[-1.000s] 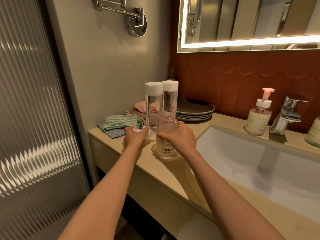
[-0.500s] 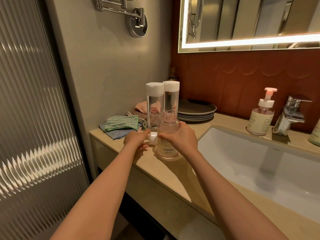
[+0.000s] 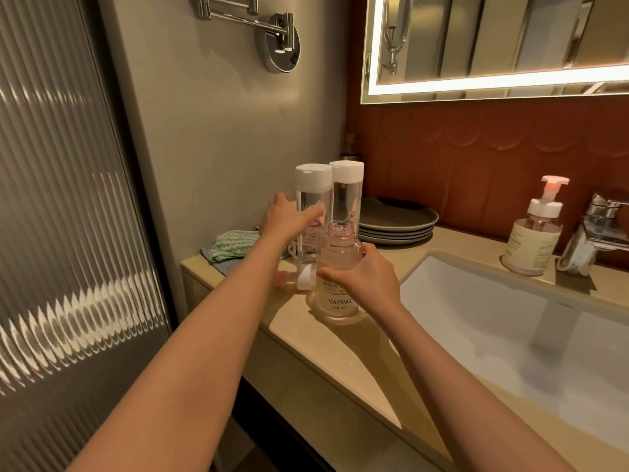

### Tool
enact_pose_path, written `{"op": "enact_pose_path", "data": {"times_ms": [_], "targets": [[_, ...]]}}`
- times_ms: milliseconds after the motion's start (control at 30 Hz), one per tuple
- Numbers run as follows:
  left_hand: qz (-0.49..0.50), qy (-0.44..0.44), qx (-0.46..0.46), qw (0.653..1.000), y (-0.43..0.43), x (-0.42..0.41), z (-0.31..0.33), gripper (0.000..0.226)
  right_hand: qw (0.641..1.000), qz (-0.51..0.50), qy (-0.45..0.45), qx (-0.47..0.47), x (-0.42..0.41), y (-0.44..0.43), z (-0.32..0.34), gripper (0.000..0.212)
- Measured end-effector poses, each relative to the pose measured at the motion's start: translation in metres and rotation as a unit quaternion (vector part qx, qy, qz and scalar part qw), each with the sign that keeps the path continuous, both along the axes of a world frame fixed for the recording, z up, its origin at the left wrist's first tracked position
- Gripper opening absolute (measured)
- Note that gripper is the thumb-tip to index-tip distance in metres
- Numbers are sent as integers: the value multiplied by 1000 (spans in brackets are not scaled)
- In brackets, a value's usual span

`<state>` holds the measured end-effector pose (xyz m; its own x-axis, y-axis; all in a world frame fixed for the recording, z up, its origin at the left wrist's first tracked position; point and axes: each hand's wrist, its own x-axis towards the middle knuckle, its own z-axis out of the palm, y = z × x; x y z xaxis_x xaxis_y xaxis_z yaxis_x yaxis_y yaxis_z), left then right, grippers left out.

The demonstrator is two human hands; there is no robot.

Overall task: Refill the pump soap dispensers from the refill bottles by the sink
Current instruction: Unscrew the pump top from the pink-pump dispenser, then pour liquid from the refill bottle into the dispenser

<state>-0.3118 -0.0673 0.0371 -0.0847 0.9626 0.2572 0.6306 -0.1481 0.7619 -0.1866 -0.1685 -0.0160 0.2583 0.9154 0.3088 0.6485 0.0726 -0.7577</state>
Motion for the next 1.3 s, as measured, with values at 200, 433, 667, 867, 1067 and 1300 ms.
{"op": "enact_pose_path", "data": {"times_ms": [200,433,667,867,1067,1300], "targets": [[15,-73,-22,997,21,28,0,93,999,27,32,-13,9,7,2,75],[42,-47,12,998,39,32,-8,67,997,47,57,-19,16,10,6,75],[42,-32,109,993,24,16,18,68,995,57,79,-25,9,10,6,79],[67,-24,159,985,-14,-9,59,67,992,72,87,-58,3,6,11,99],[58,12,190,980,-71,-34,74,63,990,91,54,-91,10,-13,32,113],[-86,-38,163,982,-142,-32,58,55,958,141,224,114,17,-65,62,66]]}}
